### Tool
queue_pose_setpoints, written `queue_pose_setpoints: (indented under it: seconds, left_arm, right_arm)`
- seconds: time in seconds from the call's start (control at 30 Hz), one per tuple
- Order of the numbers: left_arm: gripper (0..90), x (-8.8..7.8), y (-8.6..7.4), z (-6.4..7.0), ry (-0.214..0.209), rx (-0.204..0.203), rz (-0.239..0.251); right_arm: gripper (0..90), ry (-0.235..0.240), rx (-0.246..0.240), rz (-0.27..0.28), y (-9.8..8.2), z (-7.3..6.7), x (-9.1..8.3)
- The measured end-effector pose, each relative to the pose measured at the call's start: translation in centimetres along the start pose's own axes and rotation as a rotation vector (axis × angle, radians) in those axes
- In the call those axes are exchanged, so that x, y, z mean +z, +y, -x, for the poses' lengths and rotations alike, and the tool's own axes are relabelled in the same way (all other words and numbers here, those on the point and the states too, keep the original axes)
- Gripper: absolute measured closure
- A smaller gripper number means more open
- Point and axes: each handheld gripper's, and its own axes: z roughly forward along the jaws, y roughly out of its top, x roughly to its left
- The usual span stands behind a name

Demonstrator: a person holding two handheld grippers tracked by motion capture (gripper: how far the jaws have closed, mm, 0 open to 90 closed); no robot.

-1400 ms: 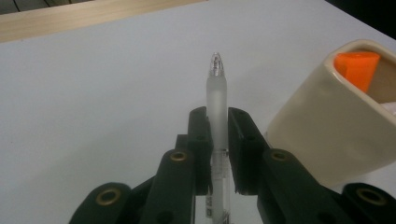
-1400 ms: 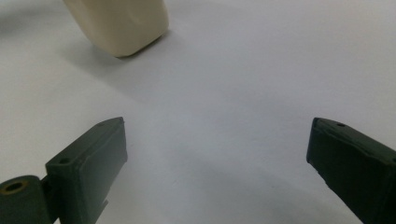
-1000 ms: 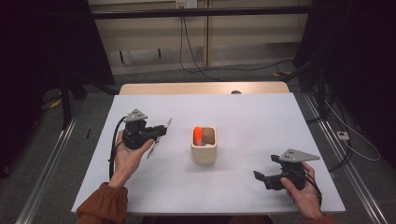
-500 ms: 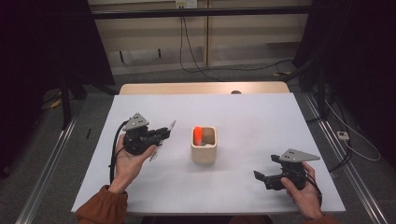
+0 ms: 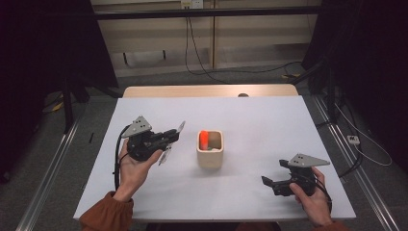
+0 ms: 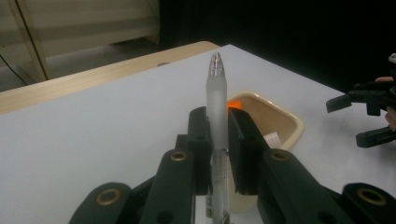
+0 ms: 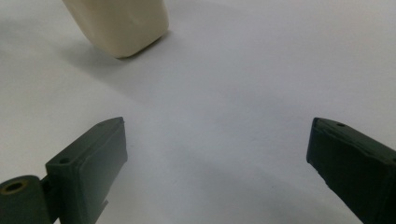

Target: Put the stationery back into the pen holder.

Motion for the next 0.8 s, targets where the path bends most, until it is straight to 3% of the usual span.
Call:
queue_pose_setpoints:
  seconds: [0.3, 0.8]
  left_arm:
    - [80.4, 0.3, 1.0, 0.8, -0.004, 0.011, 0.030]
    - [80.3, 1.9, 2.1, 2.2, -0.031, 0.045, 0.040]
  right_arm:
    - [5.3, -0.001, -0.001, 0.000, 0.0, 0.0, 0.0]
    - [5.3, 0.002, 0.000, -0.004, 0.0, 0.0, 0.1]
